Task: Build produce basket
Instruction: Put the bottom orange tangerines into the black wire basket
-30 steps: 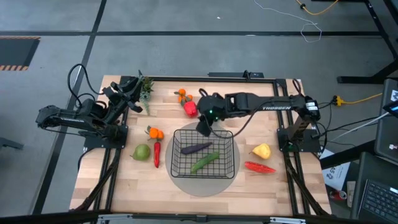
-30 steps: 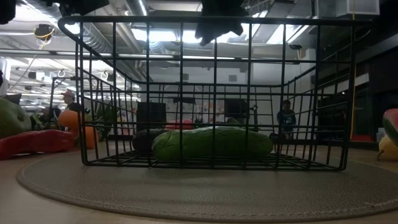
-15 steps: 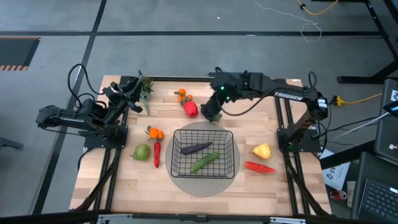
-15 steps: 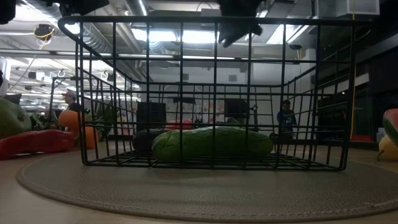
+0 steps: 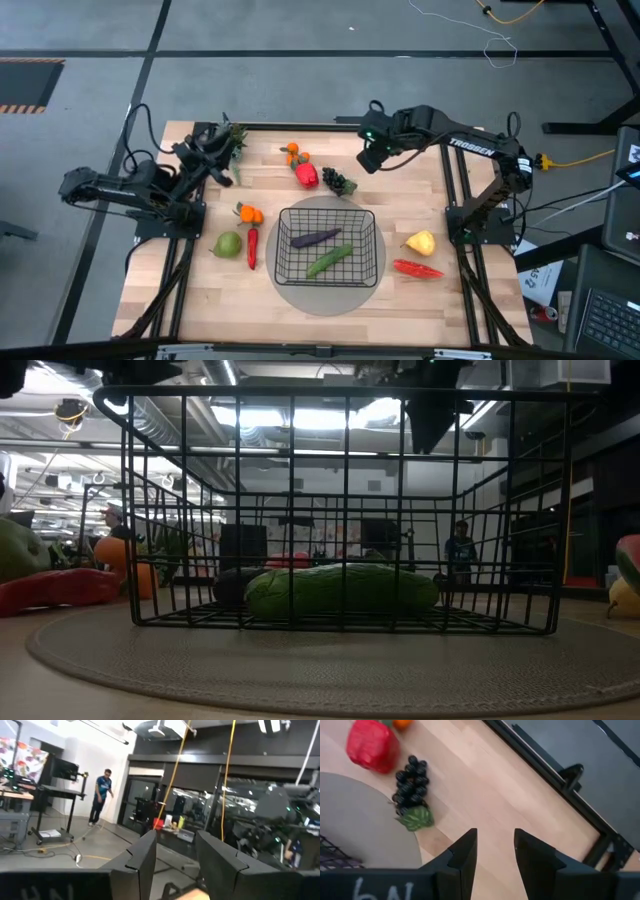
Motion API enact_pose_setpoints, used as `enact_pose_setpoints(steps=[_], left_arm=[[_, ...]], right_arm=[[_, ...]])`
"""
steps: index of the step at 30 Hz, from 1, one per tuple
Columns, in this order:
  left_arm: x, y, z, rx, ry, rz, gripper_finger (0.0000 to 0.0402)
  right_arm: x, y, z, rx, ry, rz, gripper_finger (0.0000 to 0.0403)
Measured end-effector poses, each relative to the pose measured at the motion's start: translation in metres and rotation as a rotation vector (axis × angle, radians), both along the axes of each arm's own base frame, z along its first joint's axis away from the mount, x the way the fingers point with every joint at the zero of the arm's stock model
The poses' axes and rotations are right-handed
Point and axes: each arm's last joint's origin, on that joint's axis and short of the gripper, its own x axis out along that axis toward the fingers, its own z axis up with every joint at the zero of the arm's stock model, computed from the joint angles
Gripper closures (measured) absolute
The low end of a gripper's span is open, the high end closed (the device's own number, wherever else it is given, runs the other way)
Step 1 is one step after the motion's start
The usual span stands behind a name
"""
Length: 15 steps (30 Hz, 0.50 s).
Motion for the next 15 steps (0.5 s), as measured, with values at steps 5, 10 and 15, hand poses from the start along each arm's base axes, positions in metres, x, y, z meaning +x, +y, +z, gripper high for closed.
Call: enact_pose_setpoints(steps=[5,10,15], left_arm=[[0.002,-0.005,-0.002,-0.012,0.014,-0.052,0.0268],[0.01,-0.012,-0.001,-0.014,0.161,-0.153,0.0268],[0.03,-0.022,0.002,-0.061,0.443,-0.255,0.0268]], right_arm=[[-0.006,0.001,0.0,0.012,0.04,-0.006,0.0272],[-0.013,0.003,0.005,0.009,0.047,-0.015,0.0272],[-0.015,0.003,0.007,0.004,0.035,-0.016,0.0272]])
